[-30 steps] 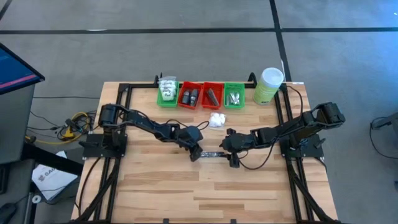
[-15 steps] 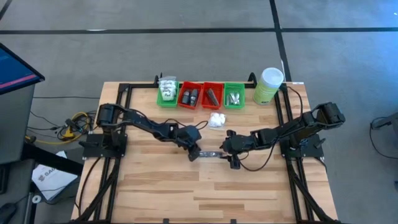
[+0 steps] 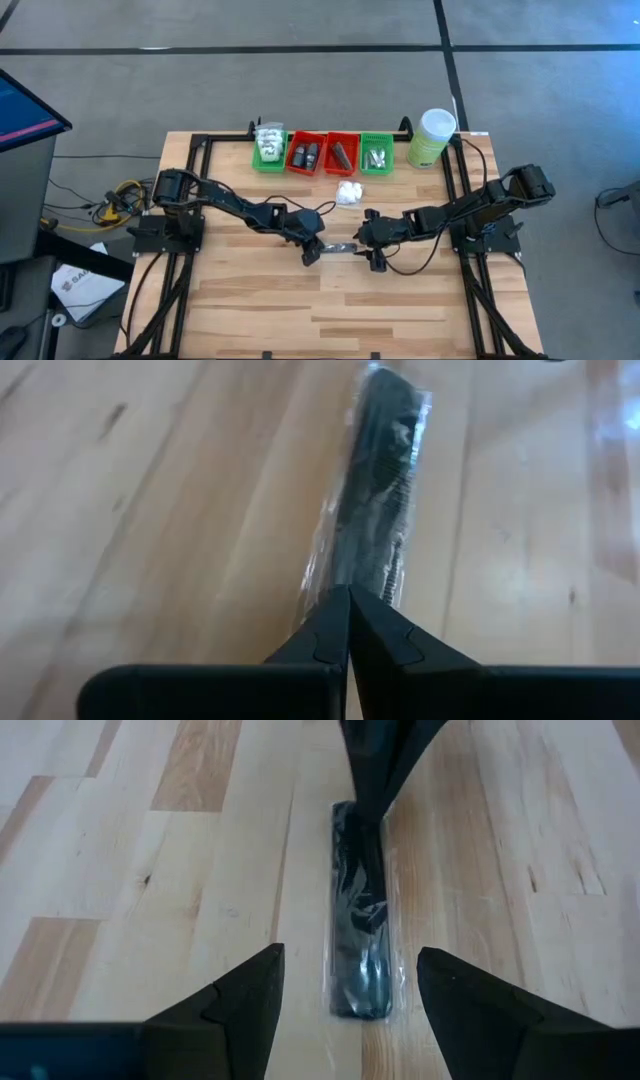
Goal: Pick & Place Travel size toiletries
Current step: Put the comb into the right red basket
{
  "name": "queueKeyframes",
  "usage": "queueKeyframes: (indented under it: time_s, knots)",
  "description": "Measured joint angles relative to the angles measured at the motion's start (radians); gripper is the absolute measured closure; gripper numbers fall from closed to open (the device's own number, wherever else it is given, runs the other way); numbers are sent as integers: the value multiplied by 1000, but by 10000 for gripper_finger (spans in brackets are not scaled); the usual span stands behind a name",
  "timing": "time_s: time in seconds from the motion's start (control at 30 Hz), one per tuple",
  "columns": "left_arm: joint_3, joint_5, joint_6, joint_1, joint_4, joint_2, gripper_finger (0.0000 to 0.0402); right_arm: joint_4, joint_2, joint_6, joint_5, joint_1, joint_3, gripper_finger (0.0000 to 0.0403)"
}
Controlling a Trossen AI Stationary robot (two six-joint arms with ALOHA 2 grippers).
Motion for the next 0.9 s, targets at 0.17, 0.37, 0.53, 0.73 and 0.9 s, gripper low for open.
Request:
queueKeyframes:
  time_s: [0.17, 0.37, 0.53, 0.73, 0.9]
  knots:
    - [4, 6, -5, -6, 18, 19, 401, 0, 0, 0, 0, 0, 0, 182]
    - [4, 16, -35, 12, 17, 19, 401, 4, 0, 0, 0, 0, 0, 182]
    - [3, 15, -24, 9, 30, -7, 401, 6, 0, 10, 0, 0, 0, 182]
    - [5, 16, -21, 9, 37, -14, 401, 6, 0, 11, 0, 0, 0, 182]
    - [5, -5, -4, 11, 27, -14, 401, 7, 0, 11, 0, 0, 0, 182]
